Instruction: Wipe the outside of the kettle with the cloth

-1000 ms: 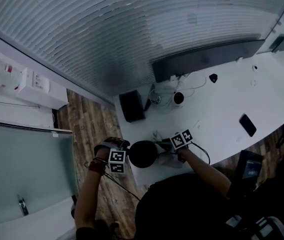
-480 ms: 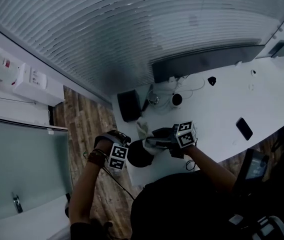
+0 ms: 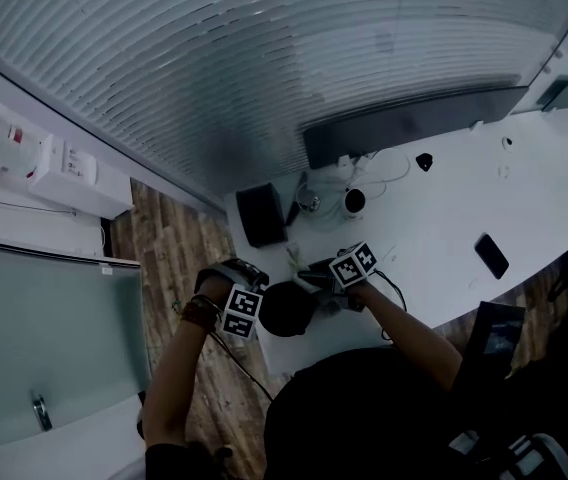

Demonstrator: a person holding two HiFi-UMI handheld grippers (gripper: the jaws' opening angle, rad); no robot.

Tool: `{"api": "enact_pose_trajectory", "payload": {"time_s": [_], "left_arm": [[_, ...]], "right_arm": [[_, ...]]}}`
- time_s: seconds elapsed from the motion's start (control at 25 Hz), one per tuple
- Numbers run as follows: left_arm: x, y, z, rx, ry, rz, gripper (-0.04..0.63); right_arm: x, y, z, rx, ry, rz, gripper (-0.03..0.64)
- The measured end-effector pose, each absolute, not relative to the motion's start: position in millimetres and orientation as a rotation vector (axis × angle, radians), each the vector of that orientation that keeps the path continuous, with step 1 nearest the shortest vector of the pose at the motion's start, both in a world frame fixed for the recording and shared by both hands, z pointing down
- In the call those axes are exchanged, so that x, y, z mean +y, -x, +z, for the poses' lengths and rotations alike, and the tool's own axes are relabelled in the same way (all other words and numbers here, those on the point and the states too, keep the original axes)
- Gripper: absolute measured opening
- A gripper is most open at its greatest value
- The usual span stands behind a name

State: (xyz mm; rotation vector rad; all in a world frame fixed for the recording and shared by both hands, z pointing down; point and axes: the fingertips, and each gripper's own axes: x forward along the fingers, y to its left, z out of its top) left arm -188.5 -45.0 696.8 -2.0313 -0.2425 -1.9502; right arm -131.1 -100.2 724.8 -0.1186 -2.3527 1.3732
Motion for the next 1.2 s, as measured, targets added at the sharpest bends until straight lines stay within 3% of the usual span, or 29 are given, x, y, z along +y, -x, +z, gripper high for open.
{"api": "enact_pose_trajectory", "payload": {"time_s": [0.16, 0.28, 0.44, 0.6, 0.8, 1.08, 1.2], "left_arm": [[-48, 181, 693, -0.275, 1.962, -1.92, 0.095], [-52, 178, 692, -0.295, 1.94, -1.901, 0.095], [-56, 173, 693, -0.355, 1.925, -1.86, 0.095], [-63, 167, 691, -0.418, 1.864, -1.826, 0.095], [-59, 174, 694, -0.389, 1.929, -1.841, 0.095], [-60, 176, 694, -0.358, 1.934, -1.848, 0.095], [-60, 173, 694, -0.362, 1.922, -1.836, 0.095]], "right_arm": [[-93, 109, 763, -2.2, 0.051, 1.617, 0.057], [-94, 99, 762, -2.209, 0.063, 1.598, 0.057], [-132, 106, 655, -2.624, 0.138, 1.619, 0.057], [-112, 142, 560, -2.879, 0.517, 1.193, 0.057], [-88, 159, 596, -2.703, 0.523, 0.794, 0.057], [-98, 163, 648, -2.55, 0.459, 1.297, 0.057], [-105, 162, 690, -2.418, 0.382, 1.361, 0.057]]}}
